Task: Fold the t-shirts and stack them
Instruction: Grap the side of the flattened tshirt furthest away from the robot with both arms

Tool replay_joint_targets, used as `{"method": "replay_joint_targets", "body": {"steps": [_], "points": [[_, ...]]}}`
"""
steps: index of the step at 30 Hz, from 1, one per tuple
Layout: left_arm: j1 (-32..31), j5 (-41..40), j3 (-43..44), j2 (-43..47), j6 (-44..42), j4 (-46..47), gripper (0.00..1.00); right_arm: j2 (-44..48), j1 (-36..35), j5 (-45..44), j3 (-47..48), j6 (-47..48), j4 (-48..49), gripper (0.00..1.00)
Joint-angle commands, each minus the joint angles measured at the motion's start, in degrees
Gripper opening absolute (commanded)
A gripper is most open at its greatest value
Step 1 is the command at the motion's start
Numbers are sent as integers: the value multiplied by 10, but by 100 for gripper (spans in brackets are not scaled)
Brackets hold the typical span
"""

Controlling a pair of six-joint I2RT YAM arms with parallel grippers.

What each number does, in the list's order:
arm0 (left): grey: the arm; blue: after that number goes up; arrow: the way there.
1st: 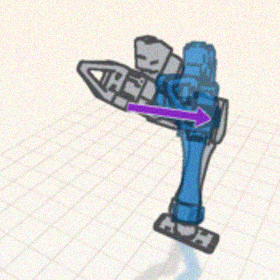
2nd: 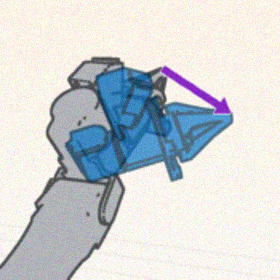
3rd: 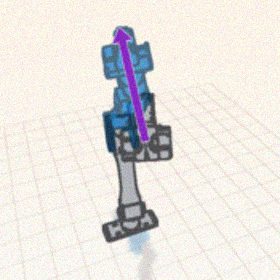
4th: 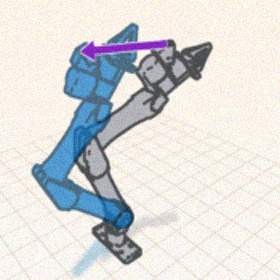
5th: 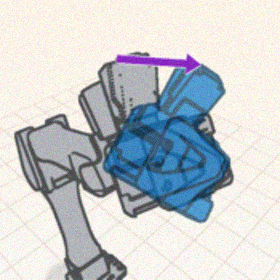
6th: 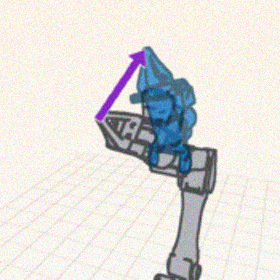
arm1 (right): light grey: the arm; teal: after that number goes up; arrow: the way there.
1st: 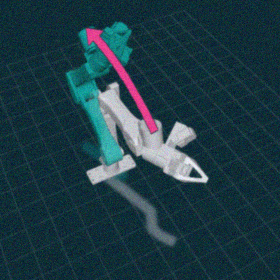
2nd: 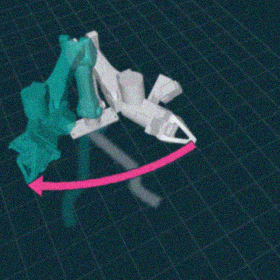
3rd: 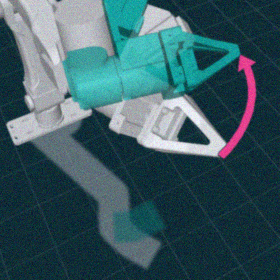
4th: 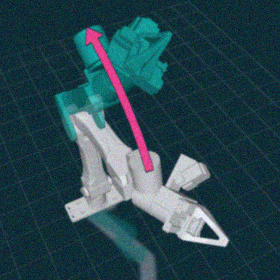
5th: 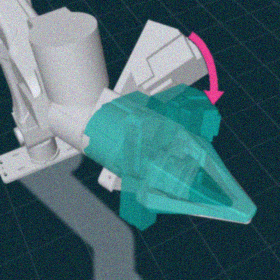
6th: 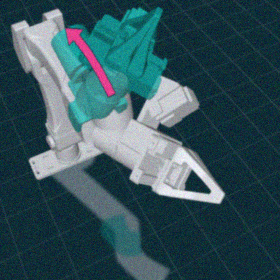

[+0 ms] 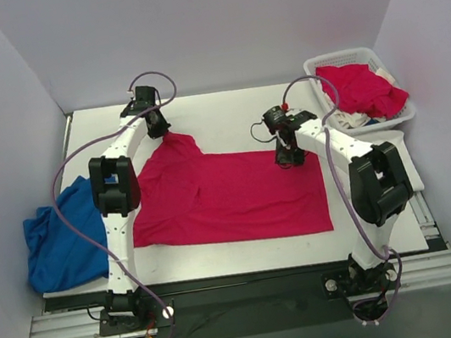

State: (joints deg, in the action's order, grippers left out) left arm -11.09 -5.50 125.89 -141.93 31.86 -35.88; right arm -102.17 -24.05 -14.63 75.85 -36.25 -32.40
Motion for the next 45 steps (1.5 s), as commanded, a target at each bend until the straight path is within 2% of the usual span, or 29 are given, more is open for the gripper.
{"method": "replay_joint_targets", "body": {"steps": [1,8,13,27,35,37,40,41,42,45], "points": [[5,10,-22,67,-10,24,0,-28,37,-41,40,3,-28,31],[5,38,-92,137,-18,75,0,-106,102,-55,105,19,-37,32],[4,49,-107,156,-22,81,0,-156,137,-37,155,32,-42,34],[5,55,-158,198,-21,103,0,-224,178,-15,219,44,-55,39],[5,55,-166,206,-21,103,0,-229,182,0,208,36,-62,38],[5,55,-167,207,-21,103,0,-232,182,6,208,37,-63,35],[5,55,-168,211,-21,103,0,-233,183,12,209,38,-64,21],[4,55,-169,212,-21,102,0,-233,183,14,208,37,-64,4],[5,55,-168,213,-22,102,0,-232,183,14,208,36,-65,0],[6,55,-161,212,-23,103,0,-226,183,7,207,35,-66,0]]}}
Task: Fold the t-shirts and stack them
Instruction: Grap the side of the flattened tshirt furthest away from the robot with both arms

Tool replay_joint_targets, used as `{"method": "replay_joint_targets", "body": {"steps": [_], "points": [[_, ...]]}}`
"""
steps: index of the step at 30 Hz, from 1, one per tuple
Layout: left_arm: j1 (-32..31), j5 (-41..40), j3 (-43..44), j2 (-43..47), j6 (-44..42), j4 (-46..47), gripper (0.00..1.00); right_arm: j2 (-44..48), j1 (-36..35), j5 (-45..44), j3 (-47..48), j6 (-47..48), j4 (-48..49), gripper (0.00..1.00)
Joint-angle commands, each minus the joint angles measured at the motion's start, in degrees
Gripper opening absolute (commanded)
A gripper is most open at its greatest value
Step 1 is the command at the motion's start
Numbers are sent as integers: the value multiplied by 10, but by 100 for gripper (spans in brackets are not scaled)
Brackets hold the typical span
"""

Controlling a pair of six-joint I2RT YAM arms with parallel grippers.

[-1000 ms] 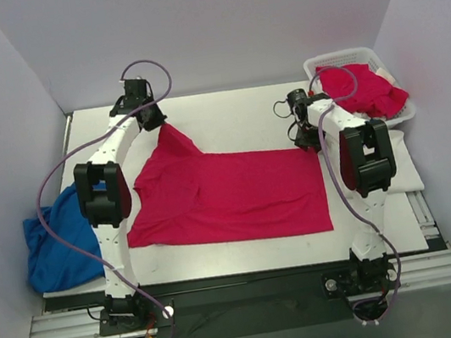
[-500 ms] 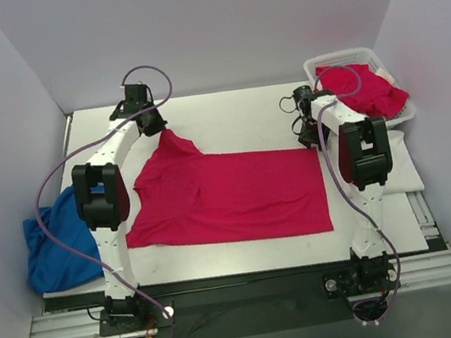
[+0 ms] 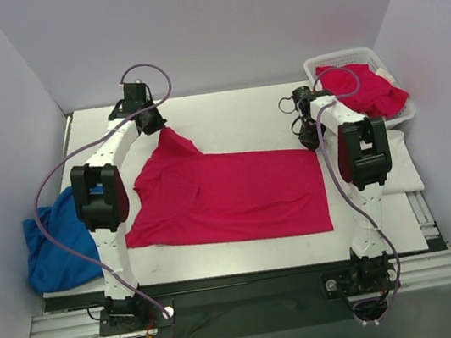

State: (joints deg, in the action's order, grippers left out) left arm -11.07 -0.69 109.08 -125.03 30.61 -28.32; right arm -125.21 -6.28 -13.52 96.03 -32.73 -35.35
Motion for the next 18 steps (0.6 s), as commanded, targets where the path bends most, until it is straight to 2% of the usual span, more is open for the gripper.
{"method": "replay_joint_targets", "body": {"steps": [1,18], "points": [[6,7,10,41,-12,24,0,9,7,-7,5,-1,-37,0],[14,28,43,72,-27,38,0,92,26,-23,9,7,-37,0]]}}
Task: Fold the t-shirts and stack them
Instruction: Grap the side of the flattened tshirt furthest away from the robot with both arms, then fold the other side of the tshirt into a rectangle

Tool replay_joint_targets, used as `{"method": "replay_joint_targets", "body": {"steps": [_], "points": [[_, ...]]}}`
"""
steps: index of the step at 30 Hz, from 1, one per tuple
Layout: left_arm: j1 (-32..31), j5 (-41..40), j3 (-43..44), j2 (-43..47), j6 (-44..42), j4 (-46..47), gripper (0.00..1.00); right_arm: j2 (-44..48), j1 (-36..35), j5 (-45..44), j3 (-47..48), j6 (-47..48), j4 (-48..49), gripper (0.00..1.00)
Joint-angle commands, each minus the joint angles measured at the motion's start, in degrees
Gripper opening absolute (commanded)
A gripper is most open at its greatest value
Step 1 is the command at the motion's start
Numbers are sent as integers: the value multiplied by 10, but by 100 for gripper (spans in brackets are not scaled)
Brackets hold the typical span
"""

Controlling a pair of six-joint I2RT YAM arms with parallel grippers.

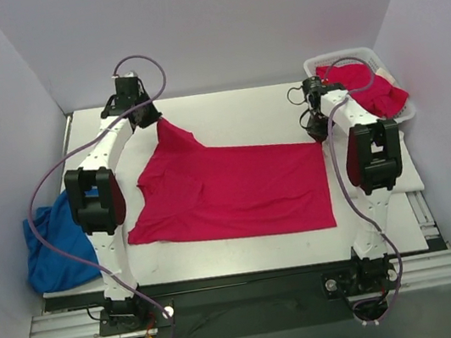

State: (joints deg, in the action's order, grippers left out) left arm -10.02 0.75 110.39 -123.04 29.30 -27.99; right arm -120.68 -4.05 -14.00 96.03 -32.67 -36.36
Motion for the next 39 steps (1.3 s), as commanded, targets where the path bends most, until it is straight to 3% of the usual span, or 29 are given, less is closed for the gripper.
{"method": "replay_joint_targets", "body": {"steps": [1,13,20,28,39], "points": [[4,14,28,56,-13,35,0,48,4,-17,8,8,-28,0],[3,-1,-69,169,-9,60,0,109,1,0,-49,8,-24,0],[3,-3,-187,250,8,68,0,156,-10,1,-111,5,-16,0],[3,-51,-344,366,39,75,0,215,-26,-9,-196,-5,-6,0],[3,-142,-479,469,128,55,0,252,-41,-16,-314,-21,24,0]]}}
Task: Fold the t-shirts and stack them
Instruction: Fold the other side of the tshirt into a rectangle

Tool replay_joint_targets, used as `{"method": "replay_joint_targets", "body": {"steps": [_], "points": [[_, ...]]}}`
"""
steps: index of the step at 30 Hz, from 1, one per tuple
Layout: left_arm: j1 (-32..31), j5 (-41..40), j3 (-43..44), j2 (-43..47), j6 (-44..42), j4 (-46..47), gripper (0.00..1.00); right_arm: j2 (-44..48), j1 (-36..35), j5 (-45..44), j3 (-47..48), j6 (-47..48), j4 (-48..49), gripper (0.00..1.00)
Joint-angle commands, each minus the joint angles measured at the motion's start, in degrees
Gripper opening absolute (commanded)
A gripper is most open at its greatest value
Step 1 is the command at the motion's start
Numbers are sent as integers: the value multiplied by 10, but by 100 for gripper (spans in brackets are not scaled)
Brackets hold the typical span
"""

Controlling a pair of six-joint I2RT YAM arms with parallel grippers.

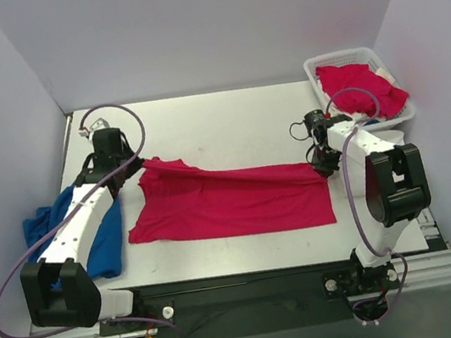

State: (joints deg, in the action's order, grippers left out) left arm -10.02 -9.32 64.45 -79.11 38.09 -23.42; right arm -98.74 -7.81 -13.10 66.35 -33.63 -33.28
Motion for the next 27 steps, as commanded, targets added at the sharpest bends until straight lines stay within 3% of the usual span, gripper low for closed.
{"method": "replay_joint_targets", "body": {"steps": [1,9,12,15,19,27], "points": [[2,-44,-31,40,44,13,0,33,-4,-27,-23,-14,-6,0],[-5,-47,-106,52,87,2,0,47,-6,-35,-59,-21,1,2],[-6,-69,-126,58,109,-13,0,54,-7,-37,-68,-24,1,10],[-7,-86,-143,63,137,-37,0,66,-11,-37,-81,-29,0,27],[-8,-102,-187,86,169,-37,1,91,-26,-40,-104,-41,-3,38],[-9,-105,-229,92,188,-51,15,137,-57,-46,-98,-55,-15,38]]}}
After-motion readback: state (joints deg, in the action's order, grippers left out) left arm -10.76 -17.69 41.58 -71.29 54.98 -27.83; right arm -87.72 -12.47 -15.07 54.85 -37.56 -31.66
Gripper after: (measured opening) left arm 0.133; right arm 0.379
